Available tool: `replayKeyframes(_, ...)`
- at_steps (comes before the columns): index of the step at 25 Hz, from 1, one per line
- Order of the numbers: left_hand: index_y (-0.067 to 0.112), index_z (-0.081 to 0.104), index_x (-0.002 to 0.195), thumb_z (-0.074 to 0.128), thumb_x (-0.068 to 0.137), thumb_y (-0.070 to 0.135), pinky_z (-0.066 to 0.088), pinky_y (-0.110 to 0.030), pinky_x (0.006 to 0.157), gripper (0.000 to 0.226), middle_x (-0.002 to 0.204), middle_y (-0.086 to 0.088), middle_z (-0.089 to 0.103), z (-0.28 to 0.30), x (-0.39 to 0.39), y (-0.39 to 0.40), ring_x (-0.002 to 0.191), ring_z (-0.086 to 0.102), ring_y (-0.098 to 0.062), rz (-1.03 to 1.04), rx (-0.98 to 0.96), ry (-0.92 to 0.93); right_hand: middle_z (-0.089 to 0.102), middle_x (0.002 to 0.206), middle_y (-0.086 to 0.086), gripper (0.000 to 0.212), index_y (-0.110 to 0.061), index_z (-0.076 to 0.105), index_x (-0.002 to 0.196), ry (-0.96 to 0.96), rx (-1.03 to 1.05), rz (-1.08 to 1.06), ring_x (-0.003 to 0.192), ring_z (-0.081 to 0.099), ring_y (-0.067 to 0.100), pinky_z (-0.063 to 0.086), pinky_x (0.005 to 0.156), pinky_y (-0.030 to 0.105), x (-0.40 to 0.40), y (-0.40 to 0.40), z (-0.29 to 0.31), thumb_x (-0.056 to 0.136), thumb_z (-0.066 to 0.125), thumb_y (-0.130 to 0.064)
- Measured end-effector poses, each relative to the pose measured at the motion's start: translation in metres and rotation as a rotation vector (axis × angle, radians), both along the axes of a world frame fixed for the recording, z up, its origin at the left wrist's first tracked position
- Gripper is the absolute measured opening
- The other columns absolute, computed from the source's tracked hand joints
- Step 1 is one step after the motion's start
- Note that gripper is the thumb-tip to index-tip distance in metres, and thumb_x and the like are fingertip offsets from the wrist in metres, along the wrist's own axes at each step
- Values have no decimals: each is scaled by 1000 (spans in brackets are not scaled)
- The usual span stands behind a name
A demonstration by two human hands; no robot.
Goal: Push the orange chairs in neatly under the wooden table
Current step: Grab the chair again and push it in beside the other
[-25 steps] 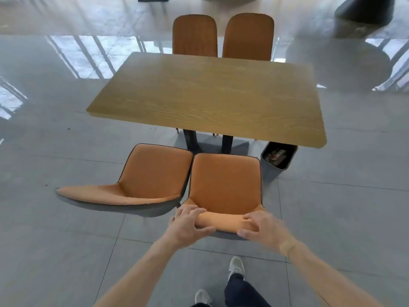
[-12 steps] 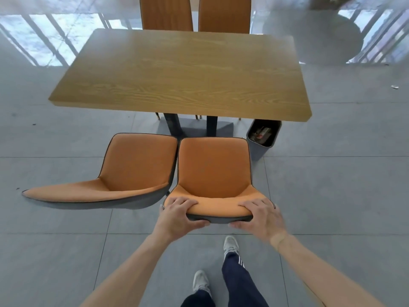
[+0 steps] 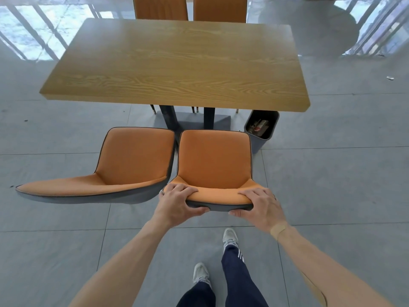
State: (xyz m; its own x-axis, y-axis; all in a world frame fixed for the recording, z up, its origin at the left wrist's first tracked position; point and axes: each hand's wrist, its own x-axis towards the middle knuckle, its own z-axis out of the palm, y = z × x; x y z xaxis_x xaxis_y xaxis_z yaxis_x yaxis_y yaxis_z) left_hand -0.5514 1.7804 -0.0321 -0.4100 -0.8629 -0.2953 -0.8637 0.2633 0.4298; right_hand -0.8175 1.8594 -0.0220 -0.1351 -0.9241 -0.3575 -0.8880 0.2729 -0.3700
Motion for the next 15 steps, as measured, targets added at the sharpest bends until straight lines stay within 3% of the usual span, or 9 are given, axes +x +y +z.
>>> replayKeyframes(6, 38, 56, 127, 59, 66, 80, 36, -54, 103, 74, 133, 11, 53, 4, -1, -29, 125, 34, -20, -14, 36, -6, 54, 131, -15, 88, -43, 53, 129, 5, 0, 0, 127, 34, 15, 37, 100, 50, 1, -22, -2, 59, 39, -95)
replayKeyframes(9, 38, 56, 127, 60, 67, 78, 37, -56, 102, 73, 133, 10, 54, 4, -5, -38, 124, 35, -22, -22, 31, 2, 54, 131, -15, 92, -44, 53, 128, 8, -2, 6, 127, 34, 16, 37, 99, 50, -6, -32, -4, 56, 34, -97)
replayKeyframes(15, 39, 56, 126, 45, 62, 87, 37, -56, 100, 81, 131, 9, 54, 2, -23, -53, 122, 36, -21, -11, 10, -5, 54, 131, -15, 85, -45, 53, 128, -9, 5, 15, 127, 34, 16, 38, 99, 49, -26, -55, -1, 58, 44, -93)
